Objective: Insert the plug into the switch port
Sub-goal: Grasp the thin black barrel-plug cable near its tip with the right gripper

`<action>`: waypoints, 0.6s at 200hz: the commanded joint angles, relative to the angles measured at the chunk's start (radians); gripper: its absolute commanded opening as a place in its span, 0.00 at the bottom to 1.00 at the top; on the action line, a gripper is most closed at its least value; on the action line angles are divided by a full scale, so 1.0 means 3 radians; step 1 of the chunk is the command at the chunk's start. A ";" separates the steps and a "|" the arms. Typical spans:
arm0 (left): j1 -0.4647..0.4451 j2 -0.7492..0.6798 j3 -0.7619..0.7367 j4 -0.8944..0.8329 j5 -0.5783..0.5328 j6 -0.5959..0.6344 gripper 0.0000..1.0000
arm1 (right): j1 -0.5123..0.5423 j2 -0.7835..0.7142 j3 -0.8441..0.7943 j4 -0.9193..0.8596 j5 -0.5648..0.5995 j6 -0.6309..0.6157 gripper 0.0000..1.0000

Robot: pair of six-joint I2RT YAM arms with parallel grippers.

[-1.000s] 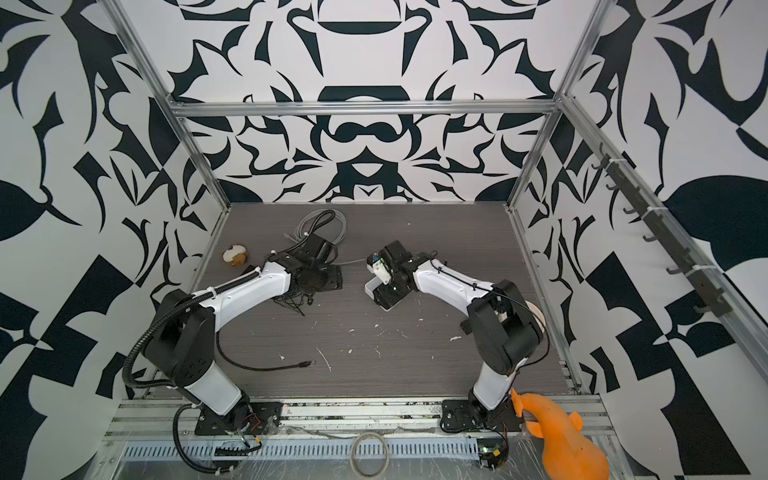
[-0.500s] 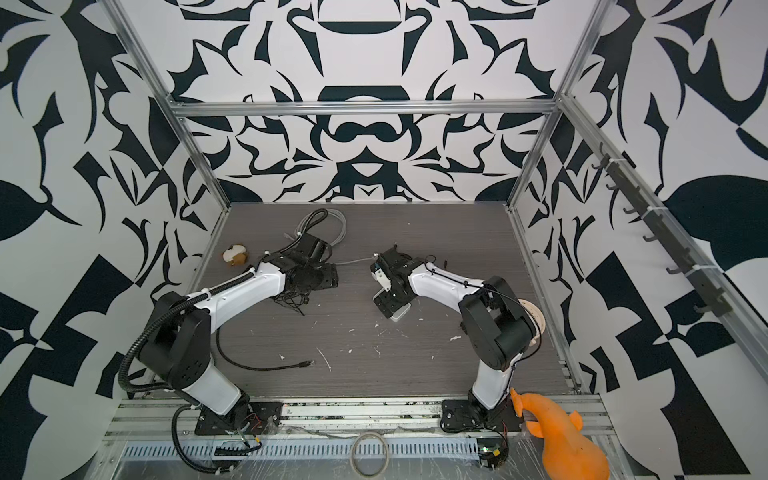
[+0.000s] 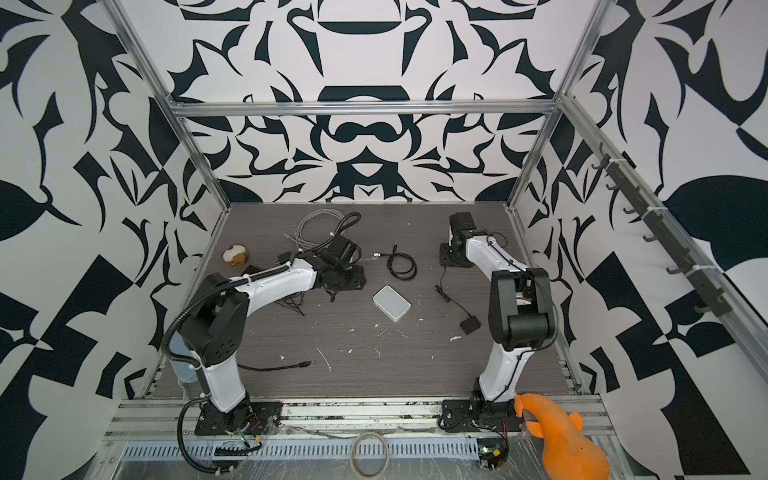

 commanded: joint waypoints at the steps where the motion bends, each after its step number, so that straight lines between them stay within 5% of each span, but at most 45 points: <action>1: -0.0036 0.0124 0.0130 -0.0032 0.0052 -0.0005 0.56 | 0.0001 0.0149 0.0183 0.0092 -0.0159 0.0061 0.42; 69: -0.0036 0.0183 0.0199 -0.0125 0.0009 0.0038 0.56 | -0.0005 0.0511 0.0322 0.0143 -0.0234 0.0105 0.29; 120: 0.0007 0.0074 0.0167 -0.0169 -0.0032 0.0097 0.56 | 0.0001 0.0434 0.0288 0.0036 -0.0281 -0.0040 0.04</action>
